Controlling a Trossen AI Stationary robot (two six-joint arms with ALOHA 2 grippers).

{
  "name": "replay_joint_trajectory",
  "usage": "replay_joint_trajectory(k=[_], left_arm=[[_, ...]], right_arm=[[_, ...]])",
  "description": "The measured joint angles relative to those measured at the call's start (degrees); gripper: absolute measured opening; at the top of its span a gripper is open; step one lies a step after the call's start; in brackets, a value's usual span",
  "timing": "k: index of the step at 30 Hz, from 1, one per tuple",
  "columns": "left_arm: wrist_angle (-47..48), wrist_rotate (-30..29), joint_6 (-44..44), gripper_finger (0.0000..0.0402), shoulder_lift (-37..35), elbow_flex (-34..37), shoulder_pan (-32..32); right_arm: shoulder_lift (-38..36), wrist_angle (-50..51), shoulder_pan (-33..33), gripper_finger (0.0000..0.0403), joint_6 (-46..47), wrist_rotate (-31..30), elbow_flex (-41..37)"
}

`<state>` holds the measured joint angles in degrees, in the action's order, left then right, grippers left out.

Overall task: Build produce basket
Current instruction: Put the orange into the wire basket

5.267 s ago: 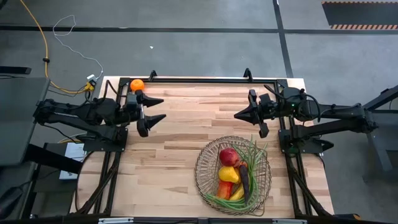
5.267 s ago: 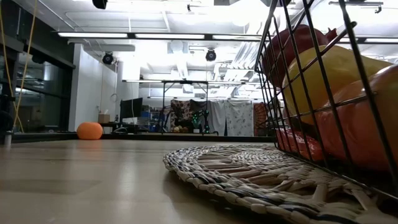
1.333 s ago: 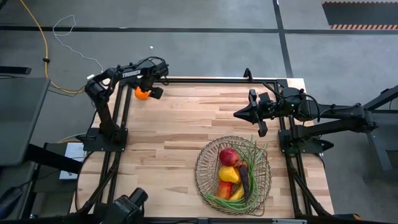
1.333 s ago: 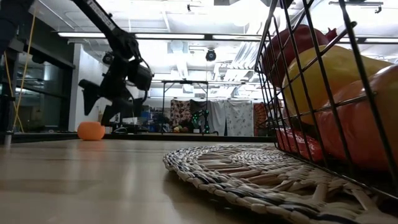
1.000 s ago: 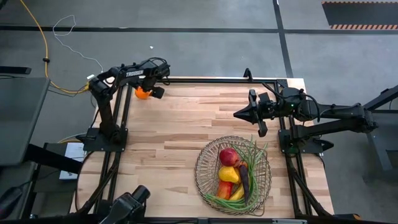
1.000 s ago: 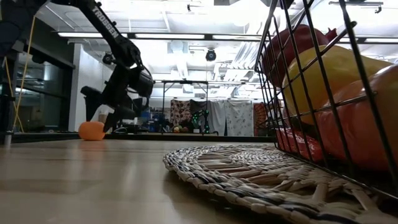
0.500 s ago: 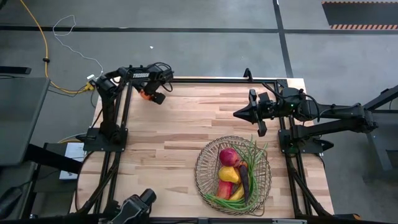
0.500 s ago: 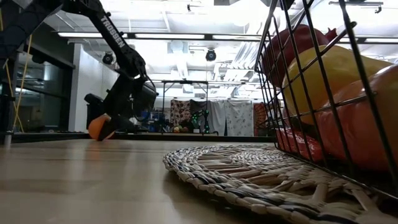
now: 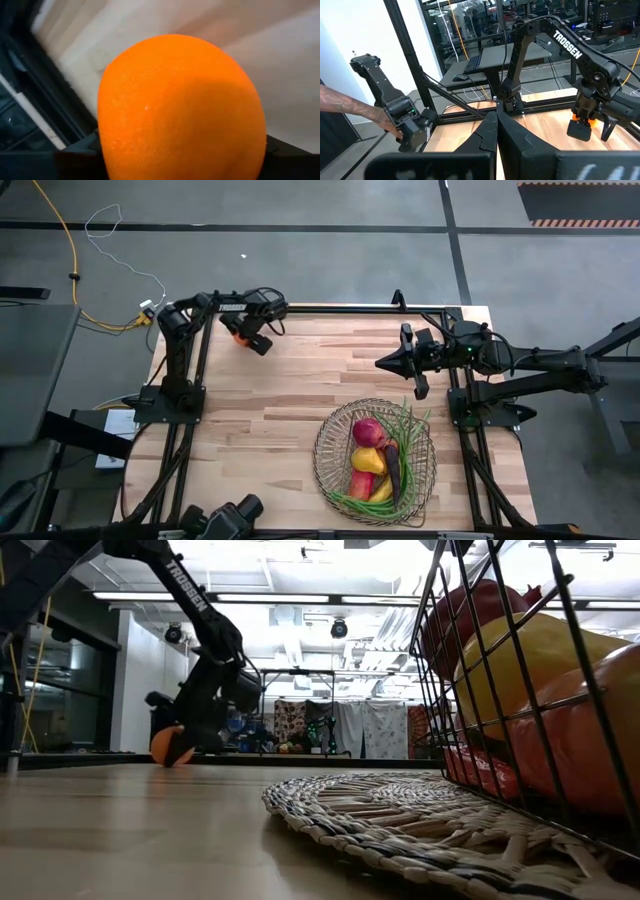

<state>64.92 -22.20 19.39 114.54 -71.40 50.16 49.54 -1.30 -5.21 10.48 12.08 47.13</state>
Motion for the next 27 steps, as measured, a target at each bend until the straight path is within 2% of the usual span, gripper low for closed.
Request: replay_joint_trajectory(k=[10,15,18,22,27], left_arm=[[-0.7,6.5,-2.1,0.0244,-5.5,-0.3,-5.1],[-4.2,11.2,-3.6,0.0244,-13.0,0.1,-8.3],[-11.5,14.9,-2.3,0.0245,-20.9,2.6,-11.3],[-26.4,18.2,-1.1,0.0245,-34.0,8.3,-17.6],[-45.3,16.7,3.3,0.0245,-49.0,17.6,-28.3]], right_arm=[[0.0,0.0,0.0,0.0,0.0,0.0,0.0],[0.0,0.2,0.0,0.0,0.0,0.0,0.0],[0.0,0.2,0.0,0.0,0.0,0.0,0.0],[0.0,0.2,0.0,0.0,0.0,0.0,0.0],[0.0,0.1,0.0,0.0,0.0,0.0,0.0]])
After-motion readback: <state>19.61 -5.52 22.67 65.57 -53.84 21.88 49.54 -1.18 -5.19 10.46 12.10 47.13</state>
